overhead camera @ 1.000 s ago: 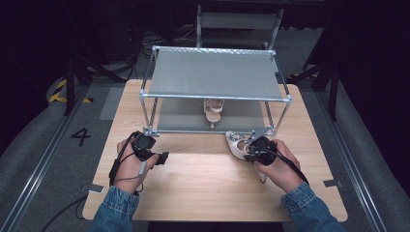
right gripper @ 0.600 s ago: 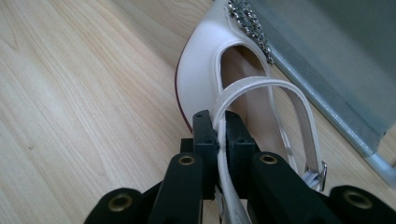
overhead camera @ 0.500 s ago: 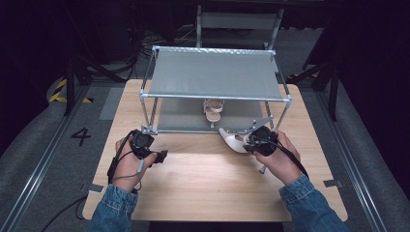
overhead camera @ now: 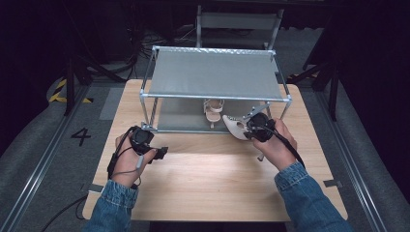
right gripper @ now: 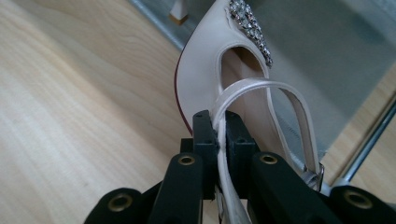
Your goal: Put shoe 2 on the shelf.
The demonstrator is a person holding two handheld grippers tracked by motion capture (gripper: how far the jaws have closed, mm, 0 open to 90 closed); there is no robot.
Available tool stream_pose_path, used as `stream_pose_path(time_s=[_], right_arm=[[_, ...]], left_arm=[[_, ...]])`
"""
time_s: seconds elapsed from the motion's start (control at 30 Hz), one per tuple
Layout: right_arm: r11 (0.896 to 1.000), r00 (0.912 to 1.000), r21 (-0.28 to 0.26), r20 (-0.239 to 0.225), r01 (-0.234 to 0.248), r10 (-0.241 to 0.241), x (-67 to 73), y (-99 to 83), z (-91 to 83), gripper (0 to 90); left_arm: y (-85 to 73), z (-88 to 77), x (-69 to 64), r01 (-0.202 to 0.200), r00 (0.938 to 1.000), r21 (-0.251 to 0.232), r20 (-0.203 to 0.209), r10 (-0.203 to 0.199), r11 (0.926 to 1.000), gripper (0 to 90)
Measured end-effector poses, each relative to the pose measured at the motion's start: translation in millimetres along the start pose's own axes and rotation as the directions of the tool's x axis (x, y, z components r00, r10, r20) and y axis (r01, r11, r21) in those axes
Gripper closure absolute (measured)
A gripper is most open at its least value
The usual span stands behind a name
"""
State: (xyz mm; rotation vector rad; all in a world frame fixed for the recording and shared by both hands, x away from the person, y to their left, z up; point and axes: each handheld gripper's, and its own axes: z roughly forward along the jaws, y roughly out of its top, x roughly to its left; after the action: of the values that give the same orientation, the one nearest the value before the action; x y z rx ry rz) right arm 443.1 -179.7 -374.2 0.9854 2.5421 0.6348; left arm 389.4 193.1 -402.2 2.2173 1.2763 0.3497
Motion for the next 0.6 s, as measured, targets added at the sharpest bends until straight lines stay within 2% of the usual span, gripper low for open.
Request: stream_pose_path(time_s=[0.37, 0.43, 0.5, 0.6], right_arm=[[0.997, 0.9953, 0.005, 0.065, -0.073, 0.072, -18.6, 8.8, 20.9, 85.9], [0.997, 0.9932, 0.008, 0.082, -0.083, 0.082, -20.5, 10.5, 24.8, 85.9], [0.996, 0.9913, 0.013, 0.096, -0.091, 0.090, -21.3, 12.2, 28.3, 85.9], [0.995, 0.9880, 0.013, 0.123, -0.096, 0.093, -20.1, 13.7, 32.8, 85.8]], left_arm=[[0.7, 4.0, 3.5, 0.004, 0.9998, 0.011, 0.019, -0.004, 0.9999, 26.4], [1.1, 4.9, 4.6, -0.002, 0.9998, 0.010, 0.017, 0.002, 0.9999, 26.4], [1.4, 5.6, 4.7, 0.009, 0.9998, 0.013, 0.019, -0.010, 0.9999, 26.4], [2.2, 6.8, 5.6, -0.002, 0.9998, 0.015, 0.021, 0.002, 0.9999, 26.3]])
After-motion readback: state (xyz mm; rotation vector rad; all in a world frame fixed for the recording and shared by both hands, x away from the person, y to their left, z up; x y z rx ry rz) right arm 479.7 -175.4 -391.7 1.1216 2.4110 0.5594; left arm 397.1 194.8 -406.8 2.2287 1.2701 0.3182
